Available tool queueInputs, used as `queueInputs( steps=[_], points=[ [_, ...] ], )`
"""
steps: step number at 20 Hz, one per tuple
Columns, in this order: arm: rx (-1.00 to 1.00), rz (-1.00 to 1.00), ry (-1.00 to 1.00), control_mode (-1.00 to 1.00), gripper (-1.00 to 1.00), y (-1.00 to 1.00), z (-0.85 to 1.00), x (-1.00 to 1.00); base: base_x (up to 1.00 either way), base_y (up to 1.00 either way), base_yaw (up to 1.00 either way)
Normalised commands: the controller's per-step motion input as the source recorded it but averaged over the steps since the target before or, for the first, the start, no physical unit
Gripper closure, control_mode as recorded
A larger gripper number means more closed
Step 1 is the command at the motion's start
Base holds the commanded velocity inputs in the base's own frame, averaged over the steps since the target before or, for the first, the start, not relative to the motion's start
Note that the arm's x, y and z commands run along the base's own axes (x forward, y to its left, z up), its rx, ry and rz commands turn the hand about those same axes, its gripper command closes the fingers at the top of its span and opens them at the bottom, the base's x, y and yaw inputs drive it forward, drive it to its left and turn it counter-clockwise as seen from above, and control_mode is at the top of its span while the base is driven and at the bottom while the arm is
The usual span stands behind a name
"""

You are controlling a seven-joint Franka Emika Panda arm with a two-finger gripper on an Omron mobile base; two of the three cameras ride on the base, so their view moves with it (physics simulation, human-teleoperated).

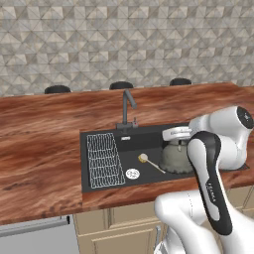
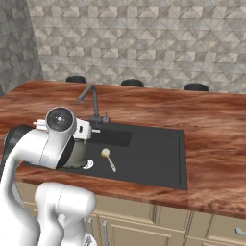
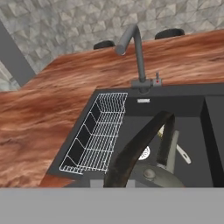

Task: Open the cabinet, pick the kettle from the cabinet, and place it in the sink.

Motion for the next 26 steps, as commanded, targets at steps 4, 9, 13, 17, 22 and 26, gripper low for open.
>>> queueInputs(
  steps=[4,9,13,17,22,26],
  points=[
    [-0.01,0.00,0.00,-1.00,1.00,0.06,-0.33,0.31,0.00,0.00,0.00],
    [-0.02,0.00,0.00,-1.00,1.00,0.06,-0.30,0.28,0.00,0.00,0.00],
    [0.00,0.00,0.00,-1.00,1.00,0.07,-0.22,0.31,0.00,0.00,0.00],
    [0.00,0.00,0.00,-1.00,1.00,0.02,-0.17,0.28,0.00,0.00,0.00],
    [0.00,0.00,0.00,-1.00,1.00,0.00,-0.17,0.24,0.00,0.00,0.00],
    [0.00,0.00,0.00,-1.00,1.00,0.00,-0.19,0.23,0.00,0.00,0.00]
  ],
)
